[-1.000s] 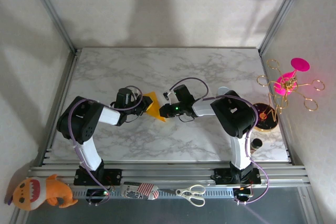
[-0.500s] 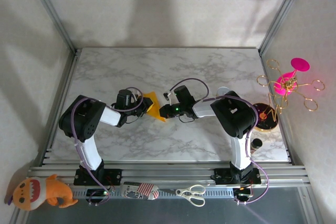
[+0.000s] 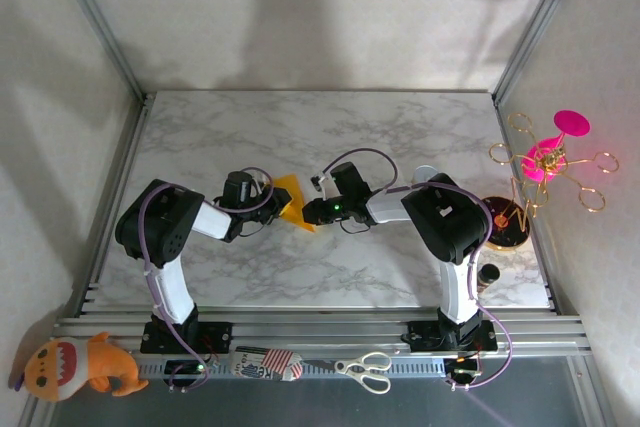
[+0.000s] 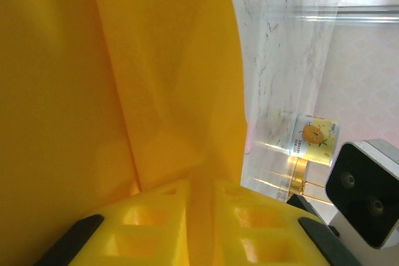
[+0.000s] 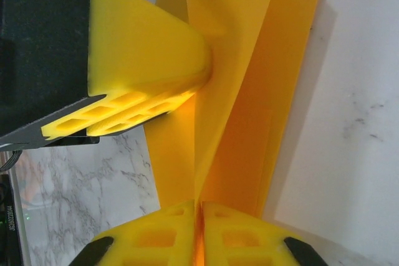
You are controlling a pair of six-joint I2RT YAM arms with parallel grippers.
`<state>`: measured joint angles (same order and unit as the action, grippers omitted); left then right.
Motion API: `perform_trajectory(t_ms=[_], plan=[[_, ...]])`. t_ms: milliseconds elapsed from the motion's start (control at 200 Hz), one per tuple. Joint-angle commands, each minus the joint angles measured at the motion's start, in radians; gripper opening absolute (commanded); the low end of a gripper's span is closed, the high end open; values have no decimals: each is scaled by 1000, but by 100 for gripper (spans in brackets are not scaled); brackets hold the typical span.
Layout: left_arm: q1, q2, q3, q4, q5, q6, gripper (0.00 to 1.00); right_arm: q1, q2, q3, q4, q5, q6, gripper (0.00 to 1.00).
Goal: Fold a paper plane with a square sheet of paper (pick it up from the middle)
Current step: Fourth fold the wing at the center of the table.
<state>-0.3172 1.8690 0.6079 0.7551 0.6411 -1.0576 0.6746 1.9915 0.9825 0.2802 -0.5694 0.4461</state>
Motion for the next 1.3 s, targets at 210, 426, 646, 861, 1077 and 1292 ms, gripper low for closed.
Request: perform_trajectory(t_ms=[210, 426, 646, 861, 1077, 1292], plan=[[-1, 43, 9, -57, -27, 43, 16, -6, -12, -6, -154, 84, 12, 19], [0, 50, 8, -83, -41, 50, 16, -7, -60, 0, -207, 64, 10, 21], [0, 48, 9, -122, -59, 52, 16, -7, -45, -2, -235, 39, -11, 20], [0, 53, 13, -165, -75, 51, 15, -7, -13, 3, -256, 53, -17, 15], [0, 55, 22, -210, -87, 61, 15, -7, -65, 10, -224, 65, 14, 20], [0, 52, 29, -244, -94, 68, 15, -10, -221, -26, -232, 216, 58, 34]])
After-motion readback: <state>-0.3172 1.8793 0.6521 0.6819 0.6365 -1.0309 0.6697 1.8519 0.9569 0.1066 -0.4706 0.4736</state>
